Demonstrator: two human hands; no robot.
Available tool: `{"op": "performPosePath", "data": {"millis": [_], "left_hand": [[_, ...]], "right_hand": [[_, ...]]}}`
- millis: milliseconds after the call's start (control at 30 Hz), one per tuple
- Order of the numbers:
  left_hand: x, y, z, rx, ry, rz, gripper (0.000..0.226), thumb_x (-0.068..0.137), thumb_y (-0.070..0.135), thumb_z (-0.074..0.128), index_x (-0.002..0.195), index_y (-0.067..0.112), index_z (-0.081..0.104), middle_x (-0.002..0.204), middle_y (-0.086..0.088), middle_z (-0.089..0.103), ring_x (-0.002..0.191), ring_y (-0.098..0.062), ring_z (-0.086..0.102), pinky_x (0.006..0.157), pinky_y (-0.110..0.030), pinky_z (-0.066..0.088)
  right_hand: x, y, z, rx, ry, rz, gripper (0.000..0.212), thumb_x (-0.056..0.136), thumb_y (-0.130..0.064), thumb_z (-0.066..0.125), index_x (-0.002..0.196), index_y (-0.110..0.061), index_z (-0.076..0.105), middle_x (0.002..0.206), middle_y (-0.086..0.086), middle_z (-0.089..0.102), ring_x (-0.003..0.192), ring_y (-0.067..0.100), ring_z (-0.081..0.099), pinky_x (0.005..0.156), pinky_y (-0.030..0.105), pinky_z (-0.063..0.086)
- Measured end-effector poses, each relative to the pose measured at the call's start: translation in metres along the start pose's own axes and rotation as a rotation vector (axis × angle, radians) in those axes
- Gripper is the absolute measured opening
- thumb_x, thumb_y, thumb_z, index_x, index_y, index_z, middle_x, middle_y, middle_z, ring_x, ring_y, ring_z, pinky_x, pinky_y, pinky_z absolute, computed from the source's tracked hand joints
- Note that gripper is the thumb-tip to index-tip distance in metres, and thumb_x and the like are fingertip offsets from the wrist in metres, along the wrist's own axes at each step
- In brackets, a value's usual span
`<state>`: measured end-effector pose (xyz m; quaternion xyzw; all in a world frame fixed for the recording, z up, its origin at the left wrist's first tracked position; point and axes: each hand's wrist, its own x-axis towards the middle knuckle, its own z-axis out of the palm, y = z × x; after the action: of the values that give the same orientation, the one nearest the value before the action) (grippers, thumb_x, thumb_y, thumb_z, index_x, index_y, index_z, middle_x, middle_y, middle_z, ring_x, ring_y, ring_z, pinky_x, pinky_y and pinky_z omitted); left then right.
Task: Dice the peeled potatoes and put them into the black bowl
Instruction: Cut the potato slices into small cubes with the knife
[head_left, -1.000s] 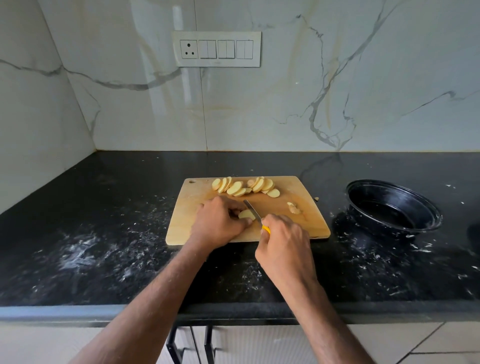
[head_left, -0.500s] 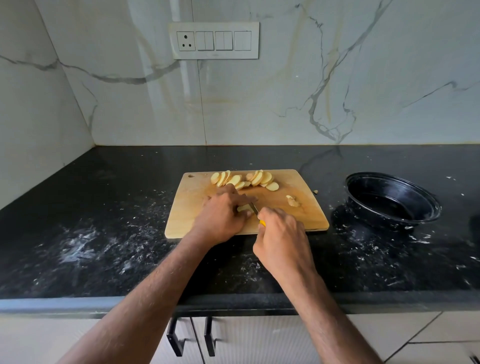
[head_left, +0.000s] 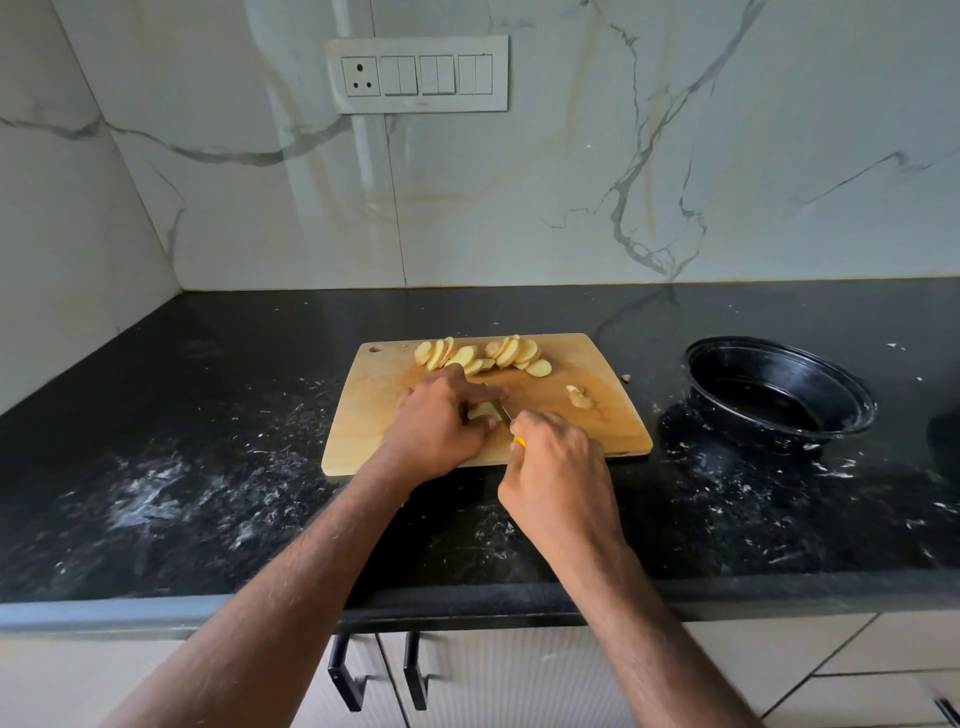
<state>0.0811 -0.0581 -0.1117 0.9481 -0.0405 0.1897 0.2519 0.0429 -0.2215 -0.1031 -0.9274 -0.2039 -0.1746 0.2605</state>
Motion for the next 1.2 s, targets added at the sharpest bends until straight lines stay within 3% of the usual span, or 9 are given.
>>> {"op": "performPosePath", "data": {"millis": [267, 400, 667, 833, 967, 1067, 1200], "left_hand": [[0.003, 0.001, 0.002, 0.036, 0.01, 0.023, 0.035, 0.08, 0.029, 0.068, 0.114, 0.036, 0.074, 0.087, 0.01, 0.046, 0.091, -0.019, 0.051, 0.088, -0.053, 0.049], [0.003, -0.002, 0.004, 0.026, 0.019, 0.023, 0.032, 0.083, 0.027, 0.071, 0.114, 0.036, 0.074, 0.087, 0.011, 0.047, 0.088, -0.013, 0.046, 0.088, -0.052, 0.049], [0.001, 0.0, 0.004, 0.049, 0.019, 0.013, 0.028, 0.088, 0.031, 0.069, 0.115, 0.038, 0.071, 0.093, 0.01, 0.047, 0.092, -0.011, 0.045, 0.096, -0.052, 0.044], [0.0, 0.002, 0.002, -0.018, 0.018, -0.027, 0.037, 0.083, 0.034, 0.071, 0.119, 0.04, 0.066, 0.101, 0.01, 0.058, 0.093, -0.012, 0.055, 0.096, -0.052, 0.047], [-0.002, 0.002, -0.003, -0.085, 0.05, -0.071, 0.061, 0.076, 0.037, 0.078, 0.133, 0.032, 0.057, 0.09, 0.012, 0.064, 0.084, -0.011, 0.059, 0.087, -0.042, 0.053], [-0.005, 0.003, -0.005, -0.144, 0.088, -0.071, 0.062, 0.075, 0.029, 0.082, 0.132, 0.023, 0.06, 0.081, 0.012, 0.064, 0.073, -0.004, 0.056, 0.077, -0.03, 0.051], [-0.005, 0.0, -0.005, -0.179, 0.111, -0.086, 0.06, 0.074, 0.023, 0.084, 0.13, 0.021, 0.063, 0.081, 0.011, 0.066, 0.075, -0.007, 0.057, 0.079, -0.029, 0.052]], "right_hand": [[-0.003, 0.002, -0.004, -0.015, -0.039, -0.014, 0.023, 0.09, -0.014, 0.064, 0.113, -0.017, 0.064, 0.106, -0.001, 0.069, 0.09, 0.017, 0.065, 0.081, 0.031, 0.055], [-0.011, 0.005, -0.01, -0.007, -0.034, -0.004, 0.018, 0.09, -0.014, 0.065, 0.107, -0.018, 0.066, 0.1, -0.003, 0.071, 0.087, 0.015, 0.065, 0.076, 0.029, 0.056], [-0.026, 0.014, -0.027, -0.026, -0.026, 0.023, 0.013, 0.09, -0.017, 0.065, 0.101, -0.021, 0.07, 0.092, -0.007, 0.072, 0.081, 0.016, 0.065, 0.067, 0.023, 0.041], [-0.028, 0.017, -0.026, 0.054, 0.123, 0.097, 0.005, 0.085, -0.017, 0.069, 0.089, -0.02, 0.069, 0.079, -0.007, 0.07, 0.068, 0.02, 0.062, 0.063, 0.032, 0.048], [-0.01, 0.007, -0.014, 0.05, 0.149, 0.087, 0.007, 0.088, -0.015, 0.065, 0.093, -0.019, 0.067, 0.085, -0.004, 0.07, 0.075, 0.021, 0.062, 0.065, 0.031, 0.044], [-0.001, 0.002, -0.004, 0.052, 0.117, 0.094, 0.01, 0.09, -0.015, 0.064, 0.099, -0.019, 0.067, 0.09, -0.003, 0.07, 0.082, 0.019, 0.063, 0.07, 0.03, 0.045], [-0.002, 0.004, 0.001, 0.055, 0.09, 0.075, 0.014, 0.091, -0.017, 0.065, 0.104, -0.019, 0.069, 0.094, -0.004, 0.072, 0.081, 0.015, 0.062, 0.069, 0.023, 0.038]]}}
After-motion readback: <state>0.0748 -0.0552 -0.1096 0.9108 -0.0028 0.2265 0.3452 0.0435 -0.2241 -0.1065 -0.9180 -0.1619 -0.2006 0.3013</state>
